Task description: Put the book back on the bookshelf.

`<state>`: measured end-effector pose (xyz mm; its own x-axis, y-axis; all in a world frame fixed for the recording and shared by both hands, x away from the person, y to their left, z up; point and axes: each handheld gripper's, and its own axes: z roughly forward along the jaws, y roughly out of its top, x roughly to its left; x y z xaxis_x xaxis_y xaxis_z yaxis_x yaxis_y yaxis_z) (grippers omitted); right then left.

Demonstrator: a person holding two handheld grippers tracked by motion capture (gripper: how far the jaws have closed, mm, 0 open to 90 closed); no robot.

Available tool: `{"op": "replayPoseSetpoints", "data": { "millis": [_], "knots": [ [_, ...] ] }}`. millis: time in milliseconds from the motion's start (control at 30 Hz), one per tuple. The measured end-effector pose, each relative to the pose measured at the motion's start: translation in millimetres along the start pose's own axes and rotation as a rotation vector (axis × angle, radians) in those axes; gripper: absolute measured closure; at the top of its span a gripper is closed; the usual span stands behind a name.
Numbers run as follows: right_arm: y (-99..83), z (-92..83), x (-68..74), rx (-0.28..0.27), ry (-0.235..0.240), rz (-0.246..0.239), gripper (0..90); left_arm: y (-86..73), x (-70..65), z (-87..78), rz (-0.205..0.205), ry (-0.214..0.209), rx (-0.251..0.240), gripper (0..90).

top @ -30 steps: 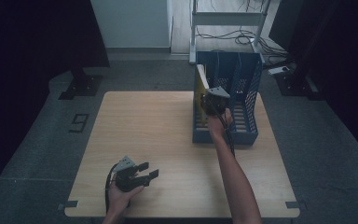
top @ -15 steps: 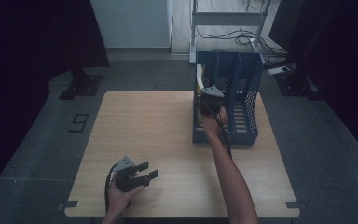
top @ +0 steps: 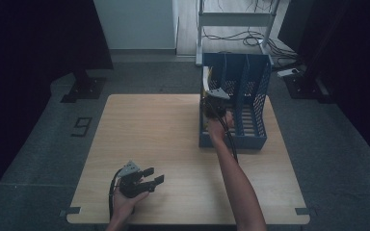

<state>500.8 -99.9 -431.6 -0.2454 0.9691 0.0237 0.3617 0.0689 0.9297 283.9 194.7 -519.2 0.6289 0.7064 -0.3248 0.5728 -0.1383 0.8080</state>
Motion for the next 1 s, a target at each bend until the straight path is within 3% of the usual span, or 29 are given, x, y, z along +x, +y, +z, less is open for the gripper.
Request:
{"op": "replayPoseSetpoints", "data": {
  "millis": [467,833,967,1000],
  "knots": [
    [7.3,3.6,-9.3,-0.016,-0.025,0.004,73.8,-0.9,0.2,1.5,0.003,-0.002,0.010,37.1],
    [10.0,9.6,0.2,-0.025,-0.026,0.011,73.4,-0.9,0.9,0.2,0.000,-0.001,0.009,37.0],
    [7.6,8.3,0.1,-0.029,-0.022,-0.009,70.8,-1.2,0.1,1.7,0.003,-0.006,0.013,37.0],
    [5.4,8.6,1.3,-0.019,-0.016,-0.034,66.8,-1.2,-0.7,2.1,0.008,-0.004,0.016,36.9]
  ]
}}
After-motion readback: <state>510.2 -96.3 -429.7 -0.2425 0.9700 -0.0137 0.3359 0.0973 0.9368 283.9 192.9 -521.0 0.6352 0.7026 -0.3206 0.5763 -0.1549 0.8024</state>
